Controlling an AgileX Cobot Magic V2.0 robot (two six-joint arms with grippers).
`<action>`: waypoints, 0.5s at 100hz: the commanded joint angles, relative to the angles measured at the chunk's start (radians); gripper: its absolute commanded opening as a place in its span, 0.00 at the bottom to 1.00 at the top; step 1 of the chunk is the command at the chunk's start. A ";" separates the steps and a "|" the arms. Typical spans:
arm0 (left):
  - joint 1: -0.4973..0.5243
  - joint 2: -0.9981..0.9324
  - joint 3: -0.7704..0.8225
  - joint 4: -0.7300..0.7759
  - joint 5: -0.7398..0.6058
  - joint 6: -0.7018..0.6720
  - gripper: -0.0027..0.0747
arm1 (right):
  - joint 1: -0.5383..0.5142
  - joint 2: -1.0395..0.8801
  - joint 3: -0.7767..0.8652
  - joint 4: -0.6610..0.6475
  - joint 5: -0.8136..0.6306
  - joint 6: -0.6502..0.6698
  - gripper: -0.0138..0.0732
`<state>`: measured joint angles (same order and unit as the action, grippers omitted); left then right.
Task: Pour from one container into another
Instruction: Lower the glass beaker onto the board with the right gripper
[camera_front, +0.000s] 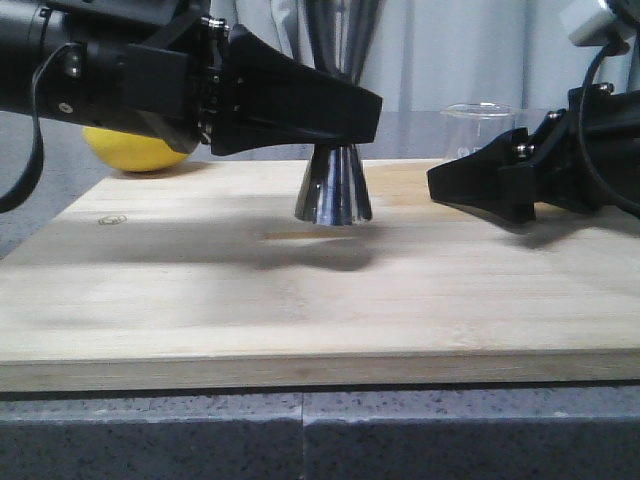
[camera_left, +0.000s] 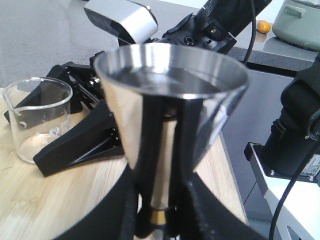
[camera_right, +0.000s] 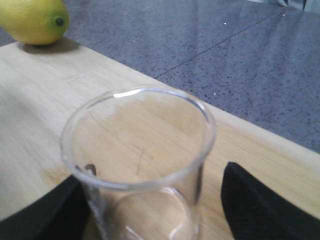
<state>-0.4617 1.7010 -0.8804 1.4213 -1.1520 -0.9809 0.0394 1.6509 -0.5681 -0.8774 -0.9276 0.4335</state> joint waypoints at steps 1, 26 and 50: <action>0.001 -0.048 -0.029 -0.036 -0.103 -0.008 0.01 | -0.006 -0.020 -0.014 0.043 -0.037 -0.011 0.75; 0.001 -0.048 -0.029 -0.036 -0.103 -0.008 0.01 | -0.006 -0.020 -0.014 0.049 -0.074 -0.011 0.75; 0.001 -0.048 -0.029 -0.036 -0.103 -0.008 0.01 | -0.006 -0.032 -0.014 0.058 -0.156 -0.011 0.81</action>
<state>-0.4617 1.7010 -0.8804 1.4213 -1.1520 -0.9809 0.0394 1.6573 -0.5681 -0.8559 -0.9880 0.4314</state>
